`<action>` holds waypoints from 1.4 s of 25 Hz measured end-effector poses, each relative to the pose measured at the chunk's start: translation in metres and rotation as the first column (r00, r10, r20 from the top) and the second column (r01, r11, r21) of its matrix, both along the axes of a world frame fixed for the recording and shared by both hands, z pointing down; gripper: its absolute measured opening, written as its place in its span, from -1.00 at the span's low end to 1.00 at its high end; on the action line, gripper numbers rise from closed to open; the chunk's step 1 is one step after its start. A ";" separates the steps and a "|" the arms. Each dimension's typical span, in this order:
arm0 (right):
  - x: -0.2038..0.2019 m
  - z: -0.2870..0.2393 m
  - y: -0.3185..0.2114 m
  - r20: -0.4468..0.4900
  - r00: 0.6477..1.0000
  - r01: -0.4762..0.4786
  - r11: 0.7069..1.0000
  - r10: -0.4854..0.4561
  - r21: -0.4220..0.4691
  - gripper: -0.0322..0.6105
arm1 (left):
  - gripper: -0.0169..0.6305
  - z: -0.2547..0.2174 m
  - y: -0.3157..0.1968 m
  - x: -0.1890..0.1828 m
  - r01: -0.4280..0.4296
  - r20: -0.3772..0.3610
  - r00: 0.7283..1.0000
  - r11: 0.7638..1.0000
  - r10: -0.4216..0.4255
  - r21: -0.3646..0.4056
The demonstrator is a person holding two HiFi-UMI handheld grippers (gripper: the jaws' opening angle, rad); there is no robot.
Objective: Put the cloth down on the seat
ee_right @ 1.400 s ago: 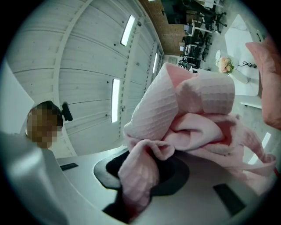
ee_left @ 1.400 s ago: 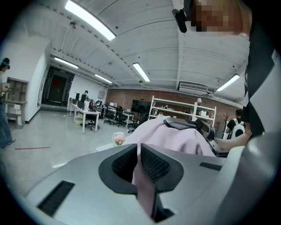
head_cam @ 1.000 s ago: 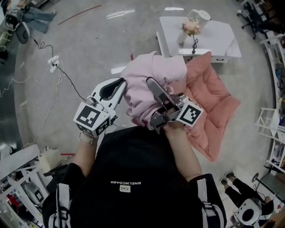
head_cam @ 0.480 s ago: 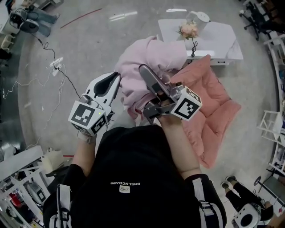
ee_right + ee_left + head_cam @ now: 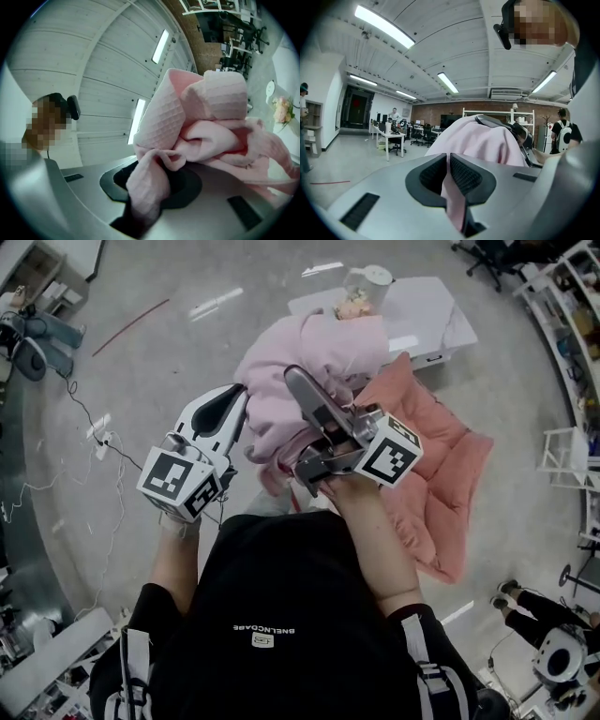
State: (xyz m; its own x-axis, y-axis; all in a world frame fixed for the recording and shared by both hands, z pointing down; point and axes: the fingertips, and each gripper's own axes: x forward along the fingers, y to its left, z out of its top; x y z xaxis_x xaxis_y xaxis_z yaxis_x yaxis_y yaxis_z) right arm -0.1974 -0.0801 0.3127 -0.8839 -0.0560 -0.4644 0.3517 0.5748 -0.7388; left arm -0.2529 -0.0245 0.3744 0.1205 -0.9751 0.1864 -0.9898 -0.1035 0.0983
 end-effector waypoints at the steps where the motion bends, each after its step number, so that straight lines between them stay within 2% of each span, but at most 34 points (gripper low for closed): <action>1: -0.001 -0.006 -0.007 0.002 1.000 -0.021 1.000 0.021 0.006 -0.49 | -0.90 -0.005 -0.009 -0.002 -0.020 -0.001 1.000 1.000 0.020 0.007; 6: 0.013 -0.036 -0.037 0.028 0.991 -0.132 0.990 0.131 0.043 -0.49 | -0.90 -0.035 -0.050 0.006 -0.109 0.021 0.994 0.992 0.108 0.068; 10: 0.040 -0.056 -0.073 0.036 0.968 -0.249 0.964 0.247 0.093 -0.49 | -0.90 -0.056 -0.094 0.027 -0.200 0.023 0.980 0.973 0.199 0.119; 15: 0.076 -0.082 -0.099 0.051 0.926 -0.378 0.918 0.374 0.123 -0.49 | -0.90 -0.081 -0.133 0.060 -0.319 0.037 0.948 0.931 0.317 0.175; 19: 0.111 -0.104 -0.104 0.065 0.883 -0.468 0.868 0.464 0.167 -0.49 | -0.90 -0.103 -0.148 0.096 -0.402 0.041 0.914 0.889 0.403 0.220; 24: 0.164 -0.118 -0.120 0.064 0.796 -0.601 0.773 0.602 0.203 -0.49 | -0.90 -0.116 -0.177 0.150 -0.539 0.053 0.836 0.801 0.545 0.259; 28: 0.205 -0.131 -0.117 0.062 0.727 -0.679 0.704 0.683 0.210 -0.49 | -0.90 -0.128 -0.182 0.193 -0.623 0.057 0.771 0.734 0.634 0.269; 35: 0.295 -0.124 -0.104 0.039 0.556 -0.819 0.539 0.830 0.197 -0.49 | -0.90 -0.122 -0.182 0.288 -0.774 0.063 0.611 0.578 0.789 0.260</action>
State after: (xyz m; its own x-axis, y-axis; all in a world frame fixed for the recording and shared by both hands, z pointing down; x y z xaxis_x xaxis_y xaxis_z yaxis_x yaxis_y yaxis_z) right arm 0.0974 -0.1840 0.1883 -0.5120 -0.6981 -0.5006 -0.3801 0.7067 -0.5967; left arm 0.0351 -0.2064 0.2524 0.8592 -0.5073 -0.0662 -0.5081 -0.8613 0.0050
